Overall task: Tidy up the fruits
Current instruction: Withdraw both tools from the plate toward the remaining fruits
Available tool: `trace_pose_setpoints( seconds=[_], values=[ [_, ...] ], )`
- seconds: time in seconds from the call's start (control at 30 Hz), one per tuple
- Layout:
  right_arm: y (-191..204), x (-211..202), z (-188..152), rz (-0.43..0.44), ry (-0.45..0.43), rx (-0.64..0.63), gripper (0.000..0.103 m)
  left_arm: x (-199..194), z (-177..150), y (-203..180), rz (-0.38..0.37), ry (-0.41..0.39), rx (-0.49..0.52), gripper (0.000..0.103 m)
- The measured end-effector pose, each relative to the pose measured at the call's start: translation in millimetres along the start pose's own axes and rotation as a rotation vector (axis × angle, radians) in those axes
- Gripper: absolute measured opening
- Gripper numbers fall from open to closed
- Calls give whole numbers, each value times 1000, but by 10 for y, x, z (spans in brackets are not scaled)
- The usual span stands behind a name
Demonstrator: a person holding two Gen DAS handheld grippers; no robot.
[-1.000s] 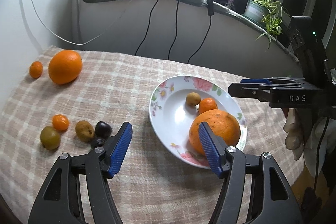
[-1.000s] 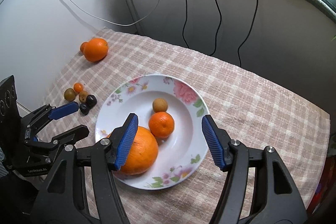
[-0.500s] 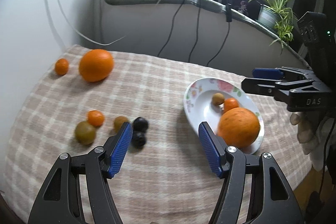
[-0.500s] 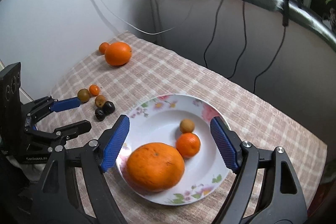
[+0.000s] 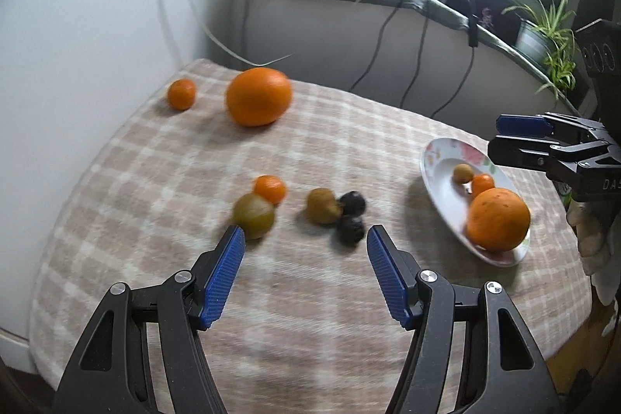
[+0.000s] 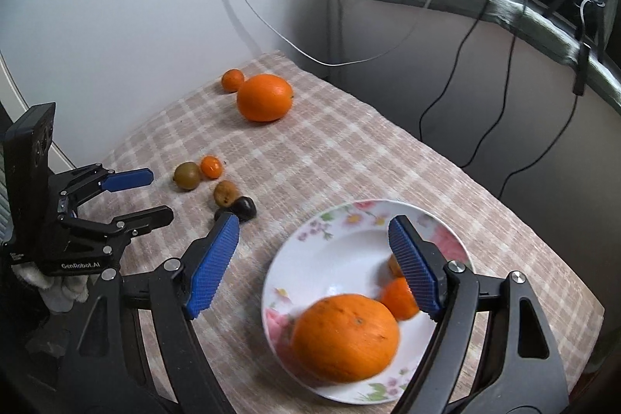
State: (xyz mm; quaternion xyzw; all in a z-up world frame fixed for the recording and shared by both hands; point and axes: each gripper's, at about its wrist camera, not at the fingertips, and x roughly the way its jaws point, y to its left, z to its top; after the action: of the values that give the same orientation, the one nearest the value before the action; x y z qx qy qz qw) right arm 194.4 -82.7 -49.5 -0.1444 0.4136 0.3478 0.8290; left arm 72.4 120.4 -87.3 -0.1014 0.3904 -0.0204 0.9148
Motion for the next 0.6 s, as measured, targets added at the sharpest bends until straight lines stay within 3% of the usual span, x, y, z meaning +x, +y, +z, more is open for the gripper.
trace_pose_setpoints(
  seconds=[0.27,0.4,0.6],
  values=[
    [155,227,129,69,42,-1,82,9,-22,263,9,-4,-41,65],
    [238,371,174,111,84,-14,82,56,-23,339,-7,7,-57,56],
    [361,613,219,159,170,-41,66,156,-26,420,-31,29,-73,47]
  ],
)
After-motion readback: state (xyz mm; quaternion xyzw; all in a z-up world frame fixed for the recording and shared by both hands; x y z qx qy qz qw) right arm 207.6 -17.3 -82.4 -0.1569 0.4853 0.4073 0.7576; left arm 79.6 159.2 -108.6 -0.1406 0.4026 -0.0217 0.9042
